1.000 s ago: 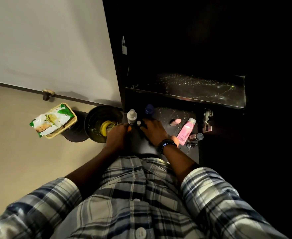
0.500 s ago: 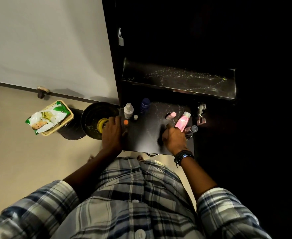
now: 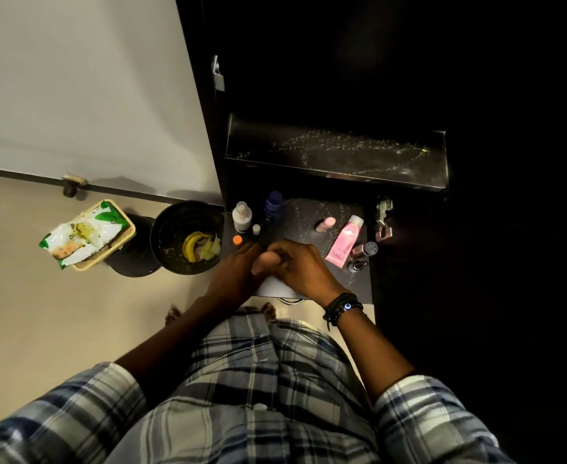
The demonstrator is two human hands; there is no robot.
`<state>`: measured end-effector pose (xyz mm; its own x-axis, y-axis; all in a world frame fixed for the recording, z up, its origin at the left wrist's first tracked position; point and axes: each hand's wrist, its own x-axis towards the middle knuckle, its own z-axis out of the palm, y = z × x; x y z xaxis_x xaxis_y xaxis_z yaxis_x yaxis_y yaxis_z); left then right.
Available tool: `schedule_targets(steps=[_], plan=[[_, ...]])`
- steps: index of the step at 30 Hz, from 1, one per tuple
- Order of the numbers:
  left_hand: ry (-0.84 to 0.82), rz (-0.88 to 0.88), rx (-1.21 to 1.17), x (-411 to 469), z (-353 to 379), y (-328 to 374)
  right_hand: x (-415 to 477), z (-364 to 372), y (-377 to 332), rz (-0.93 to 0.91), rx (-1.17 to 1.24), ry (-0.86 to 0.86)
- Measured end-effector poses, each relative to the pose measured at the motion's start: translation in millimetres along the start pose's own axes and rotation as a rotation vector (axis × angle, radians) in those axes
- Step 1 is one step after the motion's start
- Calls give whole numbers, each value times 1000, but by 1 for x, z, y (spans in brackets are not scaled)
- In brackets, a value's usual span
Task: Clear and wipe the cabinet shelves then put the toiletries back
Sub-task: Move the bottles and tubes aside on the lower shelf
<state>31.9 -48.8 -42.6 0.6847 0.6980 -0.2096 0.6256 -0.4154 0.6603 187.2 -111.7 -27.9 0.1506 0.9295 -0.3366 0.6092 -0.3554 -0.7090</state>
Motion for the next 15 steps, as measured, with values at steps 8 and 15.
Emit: schedule_targets(steps=[8, 15], plan=[[58, -100, -17, -1, 7, -6, -34, -31, 59, 390, -215, 469], [78, -148, 14, -5, 12, -12, -49, -32, 95, 507, -331, 424]])
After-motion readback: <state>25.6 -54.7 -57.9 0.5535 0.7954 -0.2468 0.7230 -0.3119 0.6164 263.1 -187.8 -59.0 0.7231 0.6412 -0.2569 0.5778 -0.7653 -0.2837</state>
